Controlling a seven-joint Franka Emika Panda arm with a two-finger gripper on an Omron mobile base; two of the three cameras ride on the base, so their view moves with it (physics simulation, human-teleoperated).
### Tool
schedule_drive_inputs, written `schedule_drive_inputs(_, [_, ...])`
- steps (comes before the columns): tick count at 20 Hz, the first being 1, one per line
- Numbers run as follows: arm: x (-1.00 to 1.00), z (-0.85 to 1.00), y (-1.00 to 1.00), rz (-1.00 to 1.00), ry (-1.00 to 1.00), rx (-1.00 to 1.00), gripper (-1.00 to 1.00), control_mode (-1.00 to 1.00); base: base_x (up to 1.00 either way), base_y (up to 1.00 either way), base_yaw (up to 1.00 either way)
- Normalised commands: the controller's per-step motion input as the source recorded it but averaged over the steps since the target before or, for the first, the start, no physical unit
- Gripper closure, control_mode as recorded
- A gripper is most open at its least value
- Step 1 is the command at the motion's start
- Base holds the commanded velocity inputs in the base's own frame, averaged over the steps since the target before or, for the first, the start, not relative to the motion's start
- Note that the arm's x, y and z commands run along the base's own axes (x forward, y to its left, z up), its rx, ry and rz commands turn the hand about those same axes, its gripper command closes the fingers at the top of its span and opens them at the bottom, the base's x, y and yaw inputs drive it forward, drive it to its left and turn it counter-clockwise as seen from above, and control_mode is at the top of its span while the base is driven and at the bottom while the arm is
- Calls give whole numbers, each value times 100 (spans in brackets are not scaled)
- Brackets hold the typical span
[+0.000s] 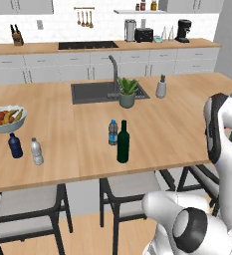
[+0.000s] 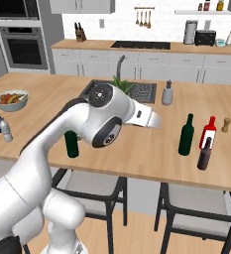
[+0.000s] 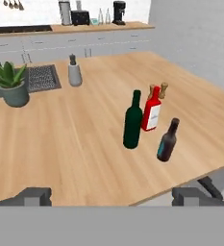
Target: Move the plastic bottles in the middle to the plastics group, and the glass bottles in the middle to the glass group.
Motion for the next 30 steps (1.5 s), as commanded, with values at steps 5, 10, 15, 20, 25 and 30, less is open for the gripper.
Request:
schedule_drive_inputs(5, [-63,21,83,27,10,0,-100,-100,0,0,0])
schedule_drive_inputs(10, [-46,18,100,25,9,0,-100,-100,0,0,0])
schedule_drive_inputs(15, [-34,14,100,14,5,0,-100,-100,0,0,0])
schedule_drive_inputs(20, [-12,0,95,7,2,0,-100,-100,0,0,0])
schedule_drive_inputs(25, [4,0,86,1,0,0,-100,-100,0,0,0])
schedule_drive_inputs(30, [22,0,54,1,0,0,-100,-100,0,0,0])
